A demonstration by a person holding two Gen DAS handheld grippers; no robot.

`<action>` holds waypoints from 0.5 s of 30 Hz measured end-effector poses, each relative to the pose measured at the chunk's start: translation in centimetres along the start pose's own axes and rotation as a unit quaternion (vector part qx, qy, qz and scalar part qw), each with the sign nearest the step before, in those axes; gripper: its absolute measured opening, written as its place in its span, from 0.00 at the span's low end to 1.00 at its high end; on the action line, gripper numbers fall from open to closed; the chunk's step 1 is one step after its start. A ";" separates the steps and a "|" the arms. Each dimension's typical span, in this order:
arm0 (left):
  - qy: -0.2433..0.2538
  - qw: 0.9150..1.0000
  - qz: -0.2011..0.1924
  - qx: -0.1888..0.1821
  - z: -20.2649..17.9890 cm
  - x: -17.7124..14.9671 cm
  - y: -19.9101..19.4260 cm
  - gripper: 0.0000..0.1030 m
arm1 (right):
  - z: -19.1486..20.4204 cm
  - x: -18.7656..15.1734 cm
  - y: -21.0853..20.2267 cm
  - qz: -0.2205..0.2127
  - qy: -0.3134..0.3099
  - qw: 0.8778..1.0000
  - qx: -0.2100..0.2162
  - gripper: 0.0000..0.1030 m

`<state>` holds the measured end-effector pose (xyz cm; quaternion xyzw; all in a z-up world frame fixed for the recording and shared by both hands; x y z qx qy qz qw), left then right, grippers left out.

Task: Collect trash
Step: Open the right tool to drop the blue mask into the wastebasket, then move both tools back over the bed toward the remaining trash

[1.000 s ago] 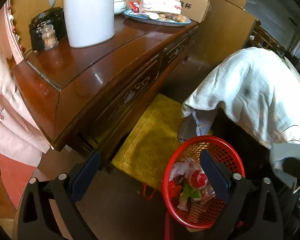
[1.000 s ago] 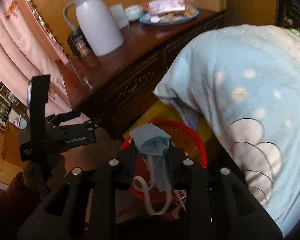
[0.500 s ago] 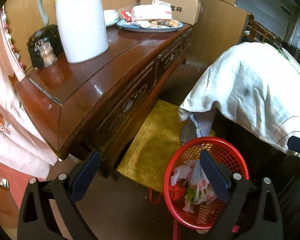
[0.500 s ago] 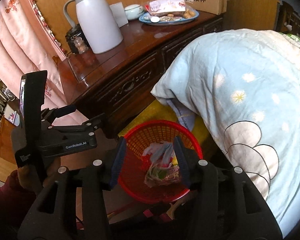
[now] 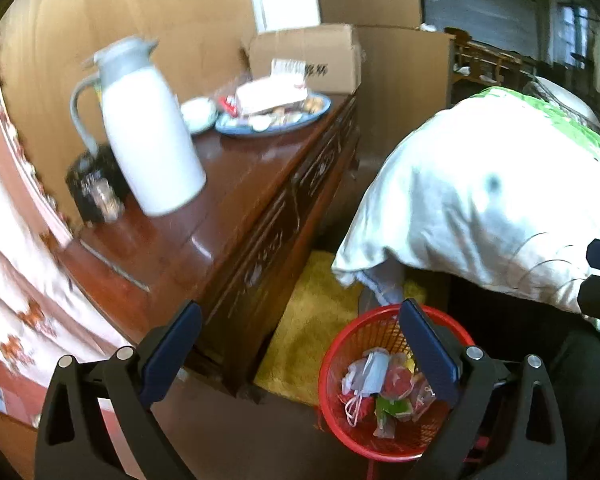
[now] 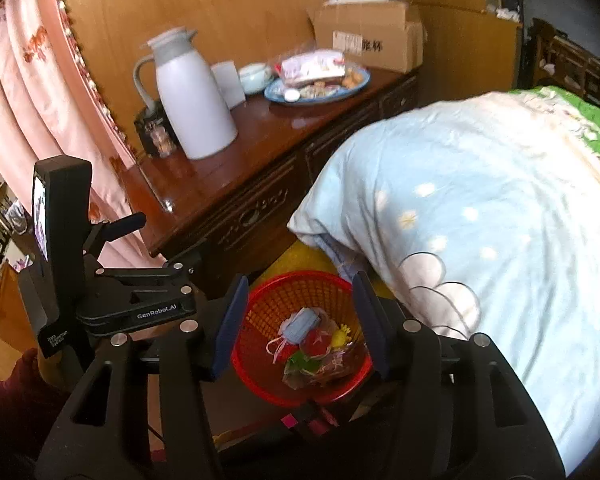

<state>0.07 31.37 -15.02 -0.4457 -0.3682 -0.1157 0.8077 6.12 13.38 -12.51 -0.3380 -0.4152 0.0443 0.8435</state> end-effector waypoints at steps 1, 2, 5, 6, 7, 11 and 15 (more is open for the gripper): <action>0.005 1.000 -0.012 0.003 -0.3 0.3 -1.0 0.94 | 0.1 -0.1 -0.8 -0.009 -0.002 1.000 -0.002 0.53; 0.008 1.000 -0.020 0.004 -0.4 0.4 -1.7 0.94 | 0.2 -0.2 -1.7 -0.019 -0.004 1.000 -0.004 0.53; 0.018 0.999 -0.048 0.005 -1.1 1.0 -4.1 0.94 | 0.4 -0.5 -4.3 -0.050 -0.008 0.999 -0.011 0.55; 0.021 0.998 -0.057 0.005 -1.2 1.1 -4.9 0.94 | 0.6 -0.6 -5.2 -0.060 -0.009 0.998 -0.014 0.56; 0.025 0.997 -0.067 0.005 -1.4 1.3 -5.8 0.94 | 0.7 -0.8 -6.2 -0.072 -0.010 0.997 -0.017 0.56; 0.038 0.994 -0.106 0.003 -2.5 1.9 -9.6 0.94 | 0.9 -1.6 -10.6 -0.122 -0.013 0.992 -0.032 0.58; 0.044 0.990 -0.133 -0.012 -3.9 2.6 -12.9 0.94 | 0.5 -2.7 -14.7 -0.168 -0.013 0.984 -0.049 0.62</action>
Point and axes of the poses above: each gripper's, at about its wrist camera, not at the fingertips, and y roughly the way its jaws point, z to its left, x to its top, the point moved 2 cm from there along y, roughly the way its jaws point, and after that the axes turned 15 degrees about x, right-handed, at the moved point
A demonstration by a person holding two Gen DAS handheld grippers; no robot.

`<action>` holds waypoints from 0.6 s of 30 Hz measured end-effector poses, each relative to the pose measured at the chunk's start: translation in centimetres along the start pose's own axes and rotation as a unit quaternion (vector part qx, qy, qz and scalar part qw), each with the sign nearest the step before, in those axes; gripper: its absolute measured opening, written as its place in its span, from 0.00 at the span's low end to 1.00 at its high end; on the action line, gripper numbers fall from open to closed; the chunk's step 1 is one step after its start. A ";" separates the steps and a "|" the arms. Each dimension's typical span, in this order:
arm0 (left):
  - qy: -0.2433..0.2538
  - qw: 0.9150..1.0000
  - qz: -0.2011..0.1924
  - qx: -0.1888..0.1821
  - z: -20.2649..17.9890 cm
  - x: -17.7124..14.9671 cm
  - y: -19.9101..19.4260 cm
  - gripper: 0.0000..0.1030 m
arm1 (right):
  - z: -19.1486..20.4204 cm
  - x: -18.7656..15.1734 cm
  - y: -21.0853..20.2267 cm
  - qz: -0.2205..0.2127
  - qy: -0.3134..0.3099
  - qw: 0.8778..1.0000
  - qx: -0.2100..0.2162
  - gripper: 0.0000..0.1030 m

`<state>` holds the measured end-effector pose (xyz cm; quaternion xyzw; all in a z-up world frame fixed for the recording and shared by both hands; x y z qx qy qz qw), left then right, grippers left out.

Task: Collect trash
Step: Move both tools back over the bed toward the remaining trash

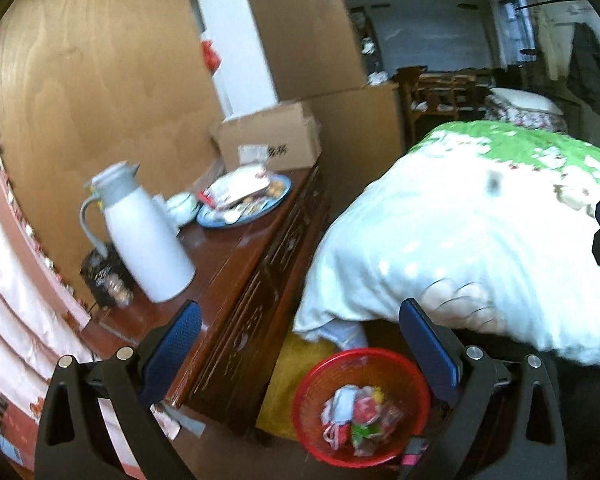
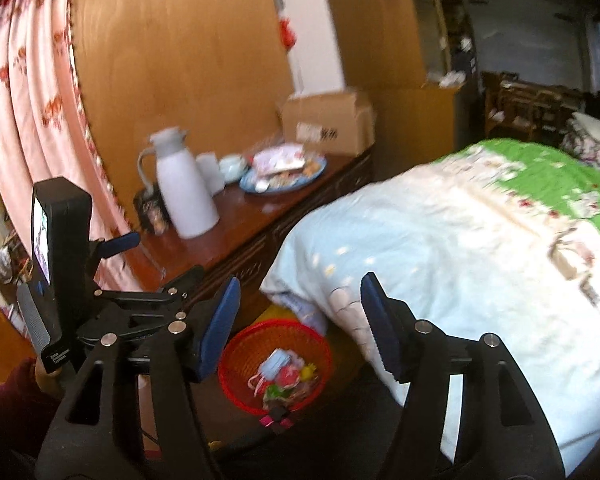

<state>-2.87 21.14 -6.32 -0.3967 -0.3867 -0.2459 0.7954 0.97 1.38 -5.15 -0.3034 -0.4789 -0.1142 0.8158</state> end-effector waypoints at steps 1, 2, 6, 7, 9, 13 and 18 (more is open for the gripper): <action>0.004 1.000 -0.008 -0.003 -0.5 0.4 -0.7 0.94 | -0.3 0.1 -1.1 -0.012 0.000 1.000 -0.004 0.62; 0.009 1.000 -0.018 -0.005 -1.0 0.9 -1.5 0.94 | -0.7 0.2 -2.2 -0.024 0.000 1.000 -0.009 0.63; 0.027 0.998 -0.047 -0.019 -3.6 2.2 -3.9 0.94 | -2.6 0.6 -5.9 -0.063 0.006 0.997 -0.031 0.68; 0.033 0.998 -0.052 -0.024 -4.4 2.5 -4.4 0.94 | -3.0 0.7 -6.5 -0.069 0.008 0.997 -0.035 0.68; 0.045 0.997 -0.062 -0.034 -6.0 3.1 -5.0 0.94 | -4.2 0.8 -7.9 -0.083 0.015 0.995 -0.046 0.68; 0.068 0.994 -0.074 -0.053 -9.6 4.0 -5.6 0.94 | -7.1 1.2 -10.4 -0.107 0.031 0.991 -0.071 0.71; 0.095 0.989 -0.073 -0.086 -14.6 5.3 -4.8 0.94 | -11.7 1.0 -12.4 -0.123 0.060 0.983 -0.120 0.71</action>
Point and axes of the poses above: each gripper's, at about its wrist camera, not at the fingertips, and y roughly the way its jaws point, z to its left, x to its top, the point moved 2 cm from there along y, roughly the way its jaws point, and after that the axes turned 15 degrees about x, right-handed, at the moved point
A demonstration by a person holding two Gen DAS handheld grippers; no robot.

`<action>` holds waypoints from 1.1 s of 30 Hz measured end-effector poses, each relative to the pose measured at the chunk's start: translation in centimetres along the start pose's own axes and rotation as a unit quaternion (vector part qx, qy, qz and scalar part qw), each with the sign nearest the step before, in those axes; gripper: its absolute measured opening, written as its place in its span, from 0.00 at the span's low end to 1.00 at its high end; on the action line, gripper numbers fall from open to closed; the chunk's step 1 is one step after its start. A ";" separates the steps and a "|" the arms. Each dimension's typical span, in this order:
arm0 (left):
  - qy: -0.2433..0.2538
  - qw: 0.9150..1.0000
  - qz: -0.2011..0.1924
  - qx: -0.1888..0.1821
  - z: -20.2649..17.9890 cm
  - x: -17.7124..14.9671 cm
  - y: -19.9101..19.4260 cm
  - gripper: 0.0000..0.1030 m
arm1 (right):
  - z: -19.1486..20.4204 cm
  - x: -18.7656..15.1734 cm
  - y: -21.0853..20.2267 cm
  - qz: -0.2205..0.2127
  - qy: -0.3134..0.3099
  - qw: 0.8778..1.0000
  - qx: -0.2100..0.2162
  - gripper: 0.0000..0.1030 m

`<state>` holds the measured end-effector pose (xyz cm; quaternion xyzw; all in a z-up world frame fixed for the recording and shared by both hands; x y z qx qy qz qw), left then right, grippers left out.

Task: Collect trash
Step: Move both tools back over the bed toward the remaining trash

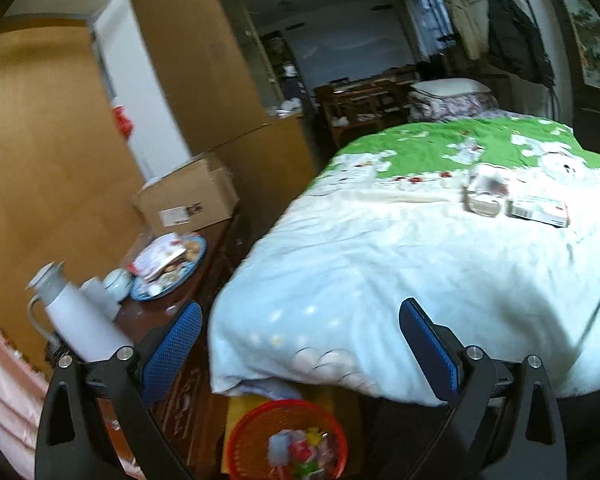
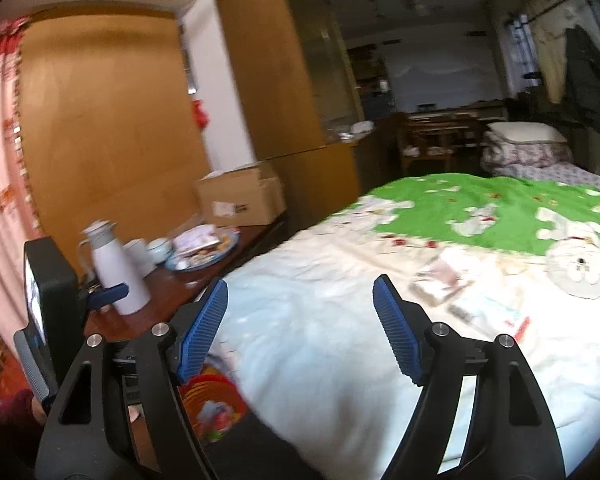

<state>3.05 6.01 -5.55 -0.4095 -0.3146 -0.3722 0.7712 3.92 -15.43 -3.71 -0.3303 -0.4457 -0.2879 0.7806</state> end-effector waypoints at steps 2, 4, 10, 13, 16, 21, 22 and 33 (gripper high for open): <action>0.005 1.000 0.001 -0.014 -1.6 0.5 0.9 0.94 | -1.8 0.0 0.1 -0.001 0.014 1.000 -0.017 0.71; 0.011 1.000 0.005 -0.026 -3.1 0.9 1.8 0.94 | -3.7 -0.1 0.1 0.000 0.027 0.999 -0.033 0.71; 0.018 0.998 0.020 -0.063 -7.3 2.1 5.0 0.94 | -8.3 -1.1 1.2 0.013 0.057 0.995 -0.083 0.71; 0.025 0.997 0.027 -0.071 -9.1 2.3 6.5 0.94 | -9.9 -1.6 1.6 0.019 0.064 0.992 -0.104 0.71; 0.029 0.996 0.036 -0.079 -10.3 2.5 8.2 0.94 | -11.7 -2.5 2.0 0.029 0.068 0.989 -0.131 0.71; 0.016 0.992 0.073 -0.099 -12.0 2.4 11.8 0.94 | -14.5 -3.9 2.6 0.045 0.079 0.979 -0.183 0.71; 0.013 0.992 0.079 -0.101 -12.2 2.3 12.3 0.94 | -15.1 -4.2 2.6 0.047 0.080 0.977 -0.194 0.72; 0.019 0.985 0.128 -0.111 -14.5 1.0 16.8 0.94 | -20.8 -6.3 1.7 0.044 0.149 0.960 -0.231 0.75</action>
Point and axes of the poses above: each gripper's, at about its wrist camera, not at the fingertips, and y roughly the way its jaws point, z to its left, x to its top, the point moved 2 cm from there along y, roughly the way its jaws point, and after that the axes turned 15 degrees about x, right-handed, at the moved point
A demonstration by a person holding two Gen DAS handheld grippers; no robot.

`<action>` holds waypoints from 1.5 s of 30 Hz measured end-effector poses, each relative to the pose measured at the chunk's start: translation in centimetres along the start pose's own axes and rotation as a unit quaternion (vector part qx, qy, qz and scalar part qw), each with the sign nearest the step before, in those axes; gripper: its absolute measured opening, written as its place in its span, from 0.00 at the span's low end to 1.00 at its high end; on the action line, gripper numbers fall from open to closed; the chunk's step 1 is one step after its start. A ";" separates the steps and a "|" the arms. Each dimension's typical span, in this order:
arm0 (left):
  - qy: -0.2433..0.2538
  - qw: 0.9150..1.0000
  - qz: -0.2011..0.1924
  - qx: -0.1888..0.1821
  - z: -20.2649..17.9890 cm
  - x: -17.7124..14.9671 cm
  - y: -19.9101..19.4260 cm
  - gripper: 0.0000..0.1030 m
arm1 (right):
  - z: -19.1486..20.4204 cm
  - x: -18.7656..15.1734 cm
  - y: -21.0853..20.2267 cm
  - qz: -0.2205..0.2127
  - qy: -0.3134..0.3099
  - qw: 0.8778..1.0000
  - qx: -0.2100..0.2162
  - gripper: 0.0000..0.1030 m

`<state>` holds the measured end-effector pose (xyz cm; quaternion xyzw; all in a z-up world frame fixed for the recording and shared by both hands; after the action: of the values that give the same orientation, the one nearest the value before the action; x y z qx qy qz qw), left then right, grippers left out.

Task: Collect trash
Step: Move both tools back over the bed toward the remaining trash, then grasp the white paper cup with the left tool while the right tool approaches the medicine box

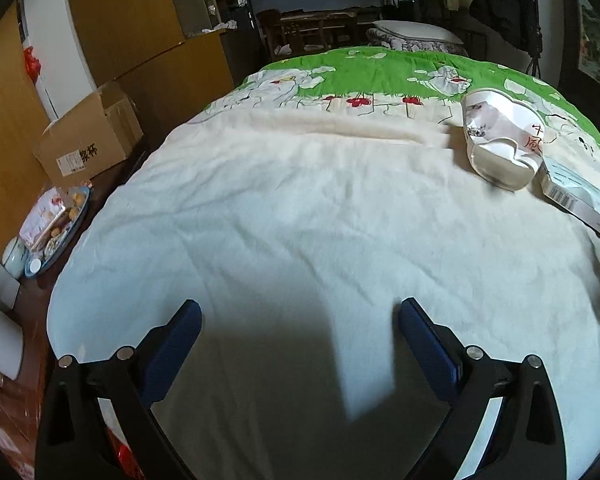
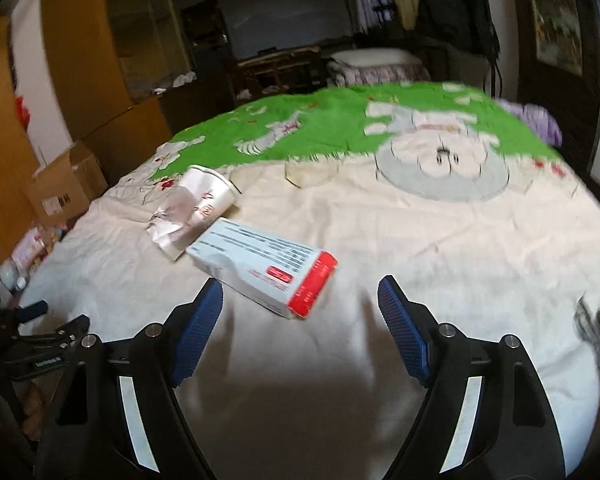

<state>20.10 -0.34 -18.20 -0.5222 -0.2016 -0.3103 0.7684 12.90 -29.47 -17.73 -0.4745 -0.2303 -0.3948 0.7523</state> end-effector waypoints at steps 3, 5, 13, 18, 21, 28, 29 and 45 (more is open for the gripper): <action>0.007 1.000 0.002 0.004 -0.9 0.9 0.8 0.96 | -1.6 0.1 -0.2 -0.017 0.044 0.999 0.000 0.79; 0.002 1.000 0.006 0.002 -1.3 1.6 1.3 0.96 | -2.8 0.0 -0.1 -0.020 0.077 0.997 0.008 0.79; -0.021 0.999 0.024 -0.017 -1.7 3.1 2.5 0.96 | -4.1 -0.1 1.1 0.002 0.113 0.993 0.028 0.90; -0.003 1.000 0.007 0.004 -2.3 3.2 1.9 0.95 | -3.9 -0.2 1.3 0.009 0.107 0.994 0.036 0.93; 0.012 1.000 -0.008 0.016 -2.8 3.5 1.5 0.95 | -2.8 -0.3 1.7 0.038 0.074 0.996 0.035 0.94; 0.027 0.999 -0.022 0.031 -3.8 3.9 1.1 0.94 | -0.5 -0.9 3.7 0.113 -0.019 0.993 -0.038 0.94; 0.030 0.999 -0.025 0.033 -4.0 3.9 1.1 0.94 | -0.4 -0.9 3.9 0.117 -0.024 0.992 -0.046 0.94; 0.057 0.996 -0.071 -0.025 -6.8 5.3 -1.7 0.94 | -0.6 -0.8 3.7 0.108 -0.013 0.993 -0.042 0.95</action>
<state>22.67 -8.52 -16.20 -0.5072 -0.1864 -0.3977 0.7415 15.46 -28.80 -20.56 -0.5331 -0.1709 -0.3141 0.7668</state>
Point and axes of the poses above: each gripper's, at about its wrist camera, not at the fingertips, and y roughly the way its jaws point, z to its left, x to its top, the point moved 2 cm from there along y, roughly the way its jaws point, and after that the axes turned 15 degrees about x, right-handed, at the moved point
